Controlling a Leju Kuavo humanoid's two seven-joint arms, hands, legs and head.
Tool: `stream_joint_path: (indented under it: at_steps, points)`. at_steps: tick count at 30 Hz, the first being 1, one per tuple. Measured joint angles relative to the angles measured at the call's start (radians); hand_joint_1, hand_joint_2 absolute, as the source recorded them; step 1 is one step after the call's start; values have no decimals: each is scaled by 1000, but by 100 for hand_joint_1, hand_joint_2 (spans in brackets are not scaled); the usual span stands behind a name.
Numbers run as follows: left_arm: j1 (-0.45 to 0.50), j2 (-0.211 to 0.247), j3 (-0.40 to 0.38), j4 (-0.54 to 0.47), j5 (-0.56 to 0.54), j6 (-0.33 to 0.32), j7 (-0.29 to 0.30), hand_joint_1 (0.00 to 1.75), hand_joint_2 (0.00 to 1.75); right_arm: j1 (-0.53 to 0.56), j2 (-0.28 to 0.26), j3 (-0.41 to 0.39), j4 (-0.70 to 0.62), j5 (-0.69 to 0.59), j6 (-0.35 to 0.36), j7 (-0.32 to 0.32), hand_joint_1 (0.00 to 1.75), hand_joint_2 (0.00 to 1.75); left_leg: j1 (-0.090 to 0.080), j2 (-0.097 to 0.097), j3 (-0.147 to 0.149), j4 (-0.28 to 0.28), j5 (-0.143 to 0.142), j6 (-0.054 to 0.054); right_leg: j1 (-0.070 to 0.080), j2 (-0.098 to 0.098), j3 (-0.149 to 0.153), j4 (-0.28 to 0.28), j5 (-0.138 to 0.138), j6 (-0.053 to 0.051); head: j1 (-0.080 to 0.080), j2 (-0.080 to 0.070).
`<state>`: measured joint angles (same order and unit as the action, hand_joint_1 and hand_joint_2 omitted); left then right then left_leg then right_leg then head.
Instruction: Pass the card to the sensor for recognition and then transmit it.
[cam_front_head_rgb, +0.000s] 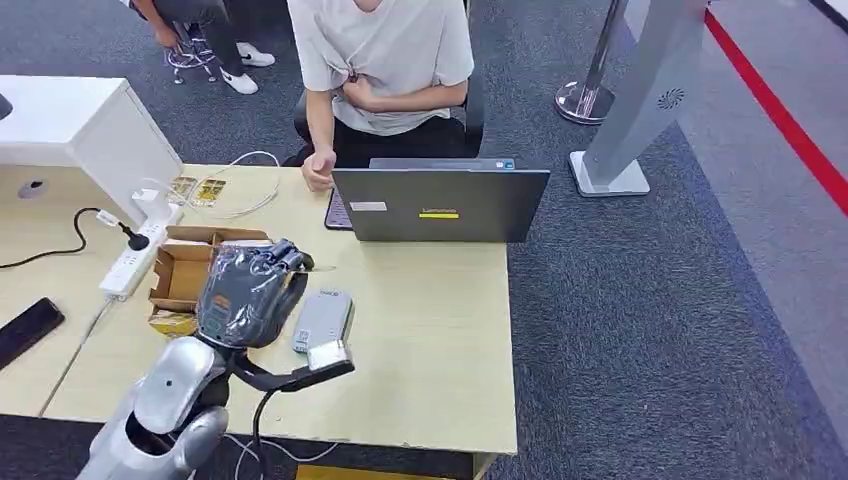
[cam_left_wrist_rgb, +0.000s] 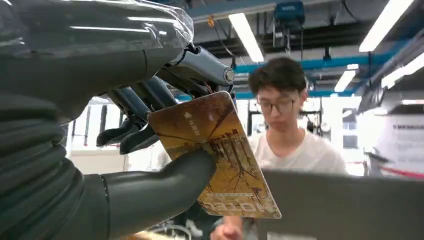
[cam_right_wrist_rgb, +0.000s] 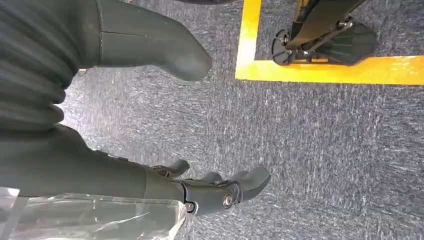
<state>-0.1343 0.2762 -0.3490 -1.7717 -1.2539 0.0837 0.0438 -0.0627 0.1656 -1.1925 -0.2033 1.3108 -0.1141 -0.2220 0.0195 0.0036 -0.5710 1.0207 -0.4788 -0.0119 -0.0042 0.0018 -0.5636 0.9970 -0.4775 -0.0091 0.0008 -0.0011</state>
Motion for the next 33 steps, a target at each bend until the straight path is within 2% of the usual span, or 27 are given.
stream_joint_path:
  at_steps: [7,16,27,28,31,33]
  points:
    - [-12,0,-38,126,-39,-100,71,175,175,-2,0,0,0,11,0,3,0,175,0,0,0,0,0,0,0,0,0,0,0,0,0,0]
    - [-29,-26,-54,264,-79,-110,139,175,175,-2,3,0,0,20,-3,15,0,175,0,0,0,0,0,0,0,0,0,0,0,0,0,0]
    - [-29,-43,-55,317,-83,-109,140,175,175,-2,7,0,0,21,-3,17,0,175,0,0,0,0,0,0,0,0,0,0,0,0,0,0]
    - [-29,-44,-55,320,-86,-113,150,175,175,-2,7,0,0,22,-3,22,0,175,0,0,0,0,0,0,0,0,0,0,0,0,0,0]
    - [-29,-52,-53,355,-119,-156,226,175,175,-2,9,2,0,35,-2,26,0,175,0,0,0,0,0,0,0,0,0,0,0,0,0,0]
    - [-29,-57,-46,399,-129,-153,234,175,175,-2,14,2,0,41,-2,32,0,175,0,0,0,0,0,0,0,0,0,0,0,0,0,0]
